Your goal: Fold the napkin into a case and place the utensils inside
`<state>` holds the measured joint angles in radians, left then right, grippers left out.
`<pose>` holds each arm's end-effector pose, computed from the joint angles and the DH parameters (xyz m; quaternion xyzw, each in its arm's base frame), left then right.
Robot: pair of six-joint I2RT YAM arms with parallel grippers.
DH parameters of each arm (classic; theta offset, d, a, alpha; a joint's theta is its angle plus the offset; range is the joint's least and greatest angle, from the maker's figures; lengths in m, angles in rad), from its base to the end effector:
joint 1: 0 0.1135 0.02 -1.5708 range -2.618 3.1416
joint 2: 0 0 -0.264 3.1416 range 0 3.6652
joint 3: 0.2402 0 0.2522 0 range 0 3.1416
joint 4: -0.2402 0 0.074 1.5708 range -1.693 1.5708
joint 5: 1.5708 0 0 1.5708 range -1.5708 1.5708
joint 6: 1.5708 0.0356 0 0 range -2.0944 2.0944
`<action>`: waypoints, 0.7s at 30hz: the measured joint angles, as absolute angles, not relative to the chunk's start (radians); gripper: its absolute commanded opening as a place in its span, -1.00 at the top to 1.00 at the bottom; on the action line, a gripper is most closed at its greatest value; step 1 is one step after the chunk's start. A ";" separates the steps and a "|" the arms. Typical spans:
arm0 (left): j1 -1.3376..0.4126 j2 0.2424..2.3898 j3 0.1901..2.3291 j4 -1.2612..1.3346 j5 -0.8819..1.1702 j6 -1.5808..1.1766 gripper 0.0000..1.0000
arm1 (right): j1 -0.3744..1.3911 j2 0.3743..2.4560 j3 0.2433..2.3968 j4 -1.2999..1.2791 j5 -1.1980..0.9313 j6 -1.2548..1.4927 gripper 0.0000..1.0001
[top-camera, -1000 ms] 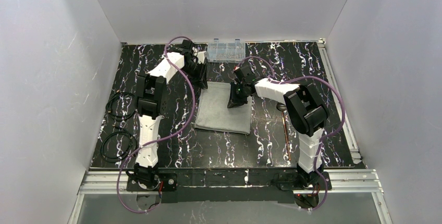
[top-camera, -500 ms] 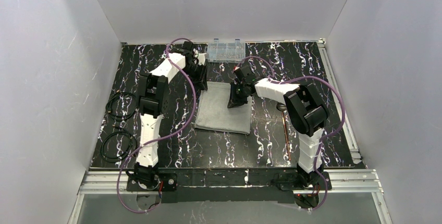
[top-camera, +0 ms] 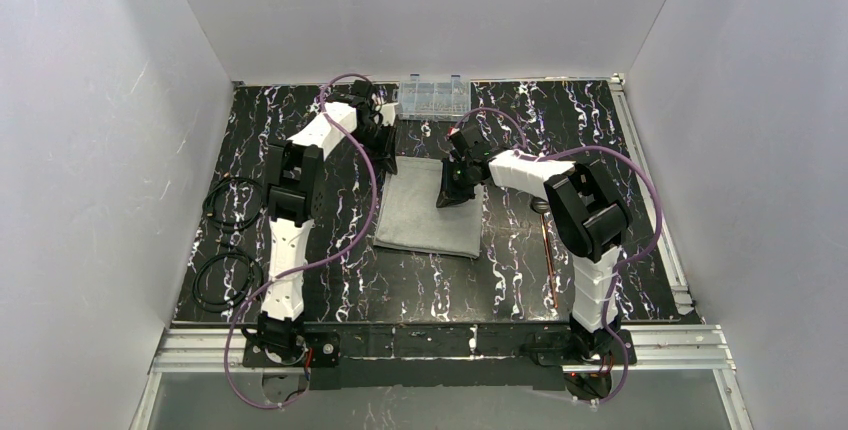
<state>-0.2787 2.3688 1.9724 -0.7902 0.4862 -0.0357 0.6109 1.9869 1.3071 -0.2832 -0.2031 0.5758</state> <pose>0.4739 -0.1529 0.1608 0.1611 0.9401 -0.2624 0.1460 0.3375 0.2451 0.1583 -0.0470 0.9486 0.2467 0.1927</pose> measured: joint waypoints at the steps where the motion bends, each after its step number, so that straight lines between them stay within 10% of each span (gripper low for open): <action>1: -0.279 2.369 1.972 -0.790 0.485 -0.033 1.00 | 0.611 1.987 1.307 -0.282 -0.204 0.576 0.70; 21: -0.367 2.144 1.850 -0.749 0.442 0.165 1.00 | 0.524 1.860 1.363 -0.344 -0.317 0.551 0.23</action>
<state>-0.3668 2.1441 1.8503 -0.7490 0.4419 0.1646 0.5240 1.8603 1.3632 -0.3443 -0.3168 0.5507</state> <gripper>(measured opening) 0.012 0.375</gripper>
